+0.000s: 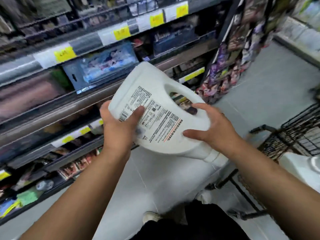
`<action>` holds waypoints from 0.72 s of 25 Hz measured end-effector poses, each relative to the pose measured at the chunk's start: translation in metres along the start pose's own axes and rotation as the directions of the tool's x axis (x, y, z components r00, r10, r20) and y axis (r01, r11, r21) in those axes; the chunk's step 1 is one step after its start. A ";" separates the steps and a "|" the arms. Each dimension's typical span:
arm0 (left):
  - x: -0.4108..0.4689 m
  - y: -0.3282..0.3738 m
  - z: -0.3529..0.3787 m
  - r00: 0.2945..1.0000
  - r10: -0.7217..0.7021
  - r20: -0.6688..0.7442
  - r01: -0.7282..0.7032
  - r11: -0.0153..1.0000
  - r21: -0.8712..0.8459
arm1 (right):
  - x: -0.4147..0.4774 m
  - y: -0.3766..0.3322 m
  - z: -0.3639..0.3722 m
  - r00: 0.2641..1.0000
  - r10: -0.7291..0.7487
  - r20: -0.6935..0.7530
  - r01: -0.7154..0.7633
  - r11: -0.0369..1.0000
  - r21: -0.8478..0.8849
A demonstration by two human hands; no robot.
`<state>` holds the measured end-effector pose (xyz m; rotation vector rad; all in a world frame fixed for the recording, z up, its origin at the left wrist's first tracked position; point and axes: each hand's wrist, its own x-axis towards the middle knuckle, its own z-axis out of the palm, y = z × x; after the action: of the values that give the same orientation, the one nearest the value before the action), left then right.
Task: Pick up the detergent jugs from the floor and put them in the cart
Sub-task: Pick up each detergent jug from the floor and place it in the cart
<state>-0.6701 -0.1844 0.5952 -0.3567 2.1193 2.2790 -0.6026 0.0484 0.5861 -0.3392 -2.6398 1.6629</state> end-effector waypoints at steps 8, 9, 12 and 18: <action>-0.063 -0.028 0.240 0.935 -0.072 0.346 0.047 0.996 0.082 | -0.069 0.098 -0.194 0.916 0.238 -0.323 -0.227 0.971 0.072; -0.072 -0.033 0.267 0.915 -0.085 0.394 0.049 0.994 0.101 | -0.080 0.110 -0.212 0.891 0.272 -0.365 -0.257 0.962 0.090; -0.095 -0.044 0.339 0.848 -0.123 0.516 0.037 0.984 0.174 | -0.114 0.142 -0.259 0.802 0.359 -0.478 -0.328 0.933 0.151; -0.134 -0.064 0.472 0.594 -0.210 0.777 -0.016 0.962 0.272 | -0.165 0.181 -0.313 0.566 0.523 -0.638 -0.373 0.852 0.368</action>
<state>-0.6044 0.3056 0.5830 0.4853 1.7562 1.5668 -0.3720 0.3725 0.5806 -1.4376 -1.8418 1.4076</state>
